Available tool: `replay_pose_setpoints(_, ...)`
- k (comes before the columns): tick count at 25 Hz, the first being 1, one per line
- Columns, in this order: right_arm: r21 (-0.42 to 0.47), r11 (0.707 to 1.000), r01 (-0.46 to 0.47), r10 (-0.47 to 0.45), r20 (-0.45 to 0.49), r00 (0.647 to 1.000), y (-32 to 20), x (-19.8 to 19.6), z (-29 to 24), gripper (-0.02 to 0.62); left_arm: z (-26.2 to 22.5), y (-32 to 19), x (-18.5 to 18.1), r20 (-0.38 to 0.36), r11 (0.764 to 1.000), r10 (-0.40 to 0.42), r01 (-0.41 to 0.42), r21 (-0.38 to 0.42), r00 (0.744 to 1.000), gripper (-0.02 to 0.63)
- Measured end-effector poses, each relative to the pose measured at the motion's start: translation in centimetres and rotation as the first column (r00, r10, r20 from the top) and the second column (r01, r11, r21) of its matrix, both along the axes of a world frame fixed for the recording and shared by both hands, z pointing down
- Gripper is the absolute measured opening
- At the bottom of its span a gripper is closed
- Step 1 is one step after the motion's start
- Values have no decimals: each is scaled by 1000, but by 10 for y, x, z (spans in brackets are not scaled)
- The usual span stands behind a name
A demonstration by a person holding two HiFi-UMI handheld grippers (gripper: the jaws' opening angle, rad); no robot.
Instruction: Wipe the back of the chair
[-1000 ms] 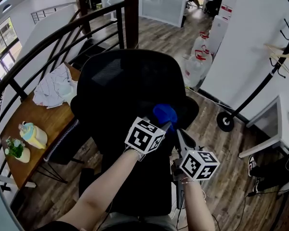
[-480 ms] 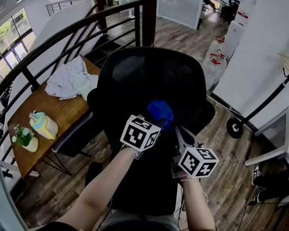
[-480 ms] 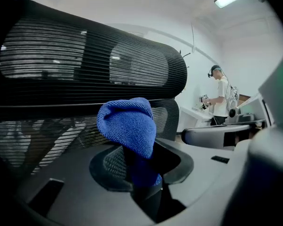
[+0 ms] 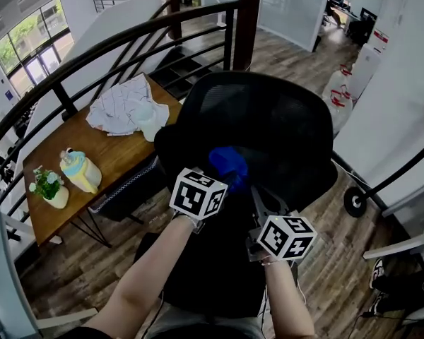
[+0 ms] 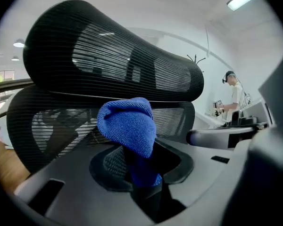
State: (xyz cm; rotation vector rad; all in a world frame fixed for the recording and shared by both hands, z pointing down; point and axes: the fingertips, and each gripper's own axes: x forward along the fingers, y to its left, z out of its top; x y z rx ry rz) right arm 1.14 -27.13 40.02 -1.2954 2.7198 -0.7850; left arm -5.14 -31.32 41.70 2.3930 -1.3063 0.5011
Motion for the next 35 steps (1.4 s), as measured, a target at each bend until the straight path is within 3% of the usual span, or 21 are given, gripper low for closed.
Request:
replay_pose_setpoints(11, -12, 994, 108, -108, -13, 994, 1, -53, 6, 31, -4, -3, -70, 24, 994, -109, 109, 11, 994, 123)
replay_pose_setpoints(22, -12, 980, 196, -196, -10, 980, 3, -93, 3, 31, -5, 5, -142, 44, 966, -258, 258, 10, 965, 123)
replay_pose_setpoints(30, -19, 983, 182, -183, -14, 983, 9, -87, 7, 31, -3, 12, -167, 76, 955, -297, 297, 9, 952, 123)
replay_pose_setpoints(35, -44, 989, 143, -144, -15, 989, 20, -67, 18, 31, -3, 26, -153, 74, 961, -278, 277, 21, 958, 123)
